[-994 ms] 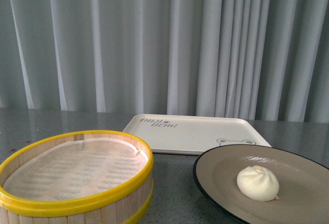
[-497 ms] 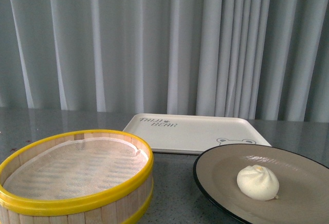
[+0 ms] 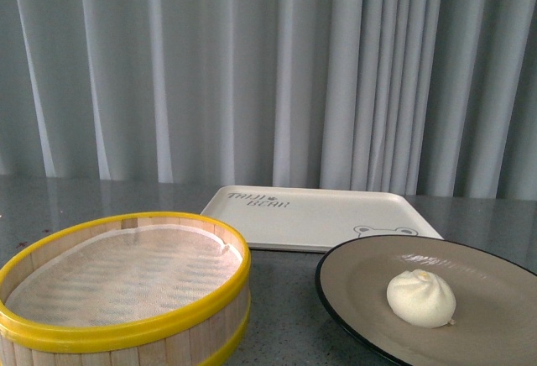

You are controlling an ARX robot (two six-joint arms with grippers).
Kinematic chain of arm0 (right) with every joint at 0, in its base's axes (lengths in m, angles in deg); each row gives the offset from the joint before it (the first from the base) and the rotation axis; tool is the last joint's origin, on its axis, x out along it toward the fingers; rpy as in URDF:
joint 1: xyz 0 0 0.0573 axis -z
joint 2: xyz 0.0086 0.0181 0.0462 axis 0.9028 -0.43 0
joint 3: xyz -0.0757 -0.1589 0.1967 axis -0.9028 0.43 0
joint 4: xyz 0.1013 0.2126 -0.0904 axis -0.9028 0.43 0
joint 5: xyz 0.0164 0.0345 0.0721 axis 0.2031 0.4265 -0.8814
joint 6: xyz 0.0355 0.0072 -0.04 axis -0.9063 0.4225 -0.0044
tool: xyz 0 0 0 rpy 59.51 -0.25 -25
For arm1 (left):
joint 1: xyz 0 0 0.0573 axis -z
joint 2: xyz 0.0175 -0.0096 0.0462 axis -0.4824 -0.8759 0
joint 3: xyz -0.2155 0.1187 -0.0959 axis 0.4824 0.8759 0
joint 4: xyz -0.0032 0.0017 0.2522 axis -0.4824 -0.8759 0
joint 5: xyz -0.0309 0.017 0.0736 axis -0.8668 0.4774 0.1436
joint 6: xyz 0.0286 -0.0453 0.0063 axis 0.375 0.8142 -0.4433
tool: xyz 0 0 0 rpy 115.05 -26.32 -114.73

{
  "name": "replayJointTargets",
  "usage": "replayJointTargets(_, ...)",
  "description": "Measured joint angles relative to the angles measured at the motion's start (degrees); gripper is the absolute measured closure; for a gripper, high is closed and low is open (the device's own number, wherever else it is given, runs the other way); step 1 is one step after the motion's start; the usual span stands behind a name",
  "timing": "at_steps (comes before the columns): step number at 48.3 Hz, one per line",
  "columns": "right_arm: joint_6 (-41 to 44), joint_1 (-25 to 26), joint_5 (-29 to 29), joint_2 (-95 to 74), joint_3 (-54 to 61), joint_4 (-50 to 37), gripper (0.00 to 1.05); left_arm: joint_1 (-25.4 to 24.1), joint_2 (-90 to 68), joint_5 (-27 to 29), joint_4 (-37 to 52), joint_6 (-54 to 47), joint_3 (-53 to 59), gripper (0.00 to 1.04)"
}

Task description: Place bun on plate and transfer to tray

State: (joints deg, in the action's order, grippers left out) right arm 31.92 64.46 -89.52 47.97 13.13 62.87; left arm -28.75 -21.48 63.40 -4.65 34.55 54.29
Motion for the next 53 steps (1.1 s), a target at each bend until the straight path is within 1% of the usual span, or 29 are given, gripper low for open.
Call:
replayJointTargets(11, 0.0, 0.0, 0.0, 0.0, 0.0, 0.0, 0.09, 0.0, 0.0, 0.0, 0.0, 0.0, 0.0, 0.07)
replayJointTargets(12, -0.15, -0.22, 1.09, -0.2, -0.02, 0.0, 0.09, 0.0, 0.0, 0.0, 0.0, 0.0, 0.0, 0.07)
replayJointTargets(13, -0.26, -1.4, 4.57, -1.11, -0.04, -0.59, 0.09, 0.0, 0.0, 0.0, 0.0, 0.0, 0.0, 0.07)
replayJointTargets(15, 2.82, -6.4, 19.76, -8.07, -0.31, -8.55, 0.09, 0.0, 0.0, 0.0, 0.0, 0.0, 0.0, 0.07)
replayJointTargets(16, 4.07, -7.43, 22.99, -11.06, -0.74, -11.65, 0.09, 0.0, 0.0, 0.22, 0.0, 0.0, 0.0, 0.07)
replayJointTargets(17, 7.78, -8.46, 24.52, -15.69, -1.73, -16.11, 0.09, 0.0, 0.0, 0.13, 0.0, 0.0, 0.0, 0.07)
replayJointTargets(18, 11.43, -8.66, 22.86, -19.87, -3.15, -19.41, 0.09, 0.0, 0.0, -0.04, 0.0, -0.02, 0.0, 0.07)
replayJointTargets(19, 13.94, -8.61, 20.87, -22.32, -4.28, -20.61, 0.09, 0.0, 0.0, -0.02, 0.0, -0.02, 0.0, 0.07)
replayJointTargets(20, 17.81, -8.44, 17.68, -25.62, -6.23, -20.79, 0.09, 0.0, 0.0, -0.02, 0.0, -0.02, 0.0, 0.07)
replayJointTargets(23, 25.22, -8.63, 11.52, -30.62, -9.46, -20.04, 0.09, 0.0, 0.0, 0.0, 0.0, 0.0, 0.0, 0.07)
replayJointTargets(24, 27.96, -8.83, 9.42, -31.8, -10.36, -19.17, 0.09, 0.0, 0.0, 0.0, 0.0, 0.0, 0.0, 0.07)
replayJointTargets(25, 29.33, -8.96, 8.87, -32.35, -10.8, -18.56, 0.09, 0.0, 0.0, 0.02, 0.0, 0.0, 0.0, 0.07)
replayJointTargets(29, 40.87, -10.73, 0.63, -35.47, -13.84, -11.45, 0.09, 0.0, 0.0, 0.02, 0.0, -0.02, 0.0, 0.07)
replayJointTargets(30, 42.53, -11.17, -0.35, -36.04, -14.25, -10.14, 0.09, 0.0, 0.0, 0.02, 0.0, 0.0, 0.0, 0.07)
replayJointTargets(33, 51.49, -12.11, -4.92, -38.91, -15.8, -6.1, 0.09, 0.0, 0.0, 0.0, 0.0, -0.02, 0.0, 0.07)
replayJointTargets(37, 58.38, -12.31, -8.72, -42.27, -17.11, -4.83, 0.09, 0.0, 0.0, 0.0, 0.0, 0.0, 0.0, 0.07)
replayJointTargets(45, 66.49, -11.96, -12.07, -47.8, -20.68, -3.52, 0.09, 0.0, 0.0, 0.0, 0.0, 0.0, 0.0, 0.07)
replayJointTargets(53, 74.99, -9.62, -16.76, -53.92, -24.65, -1.62, 0.09, 0.0, 0.0, 0.0, 0.0, -0.02, 0.0, 0.07)
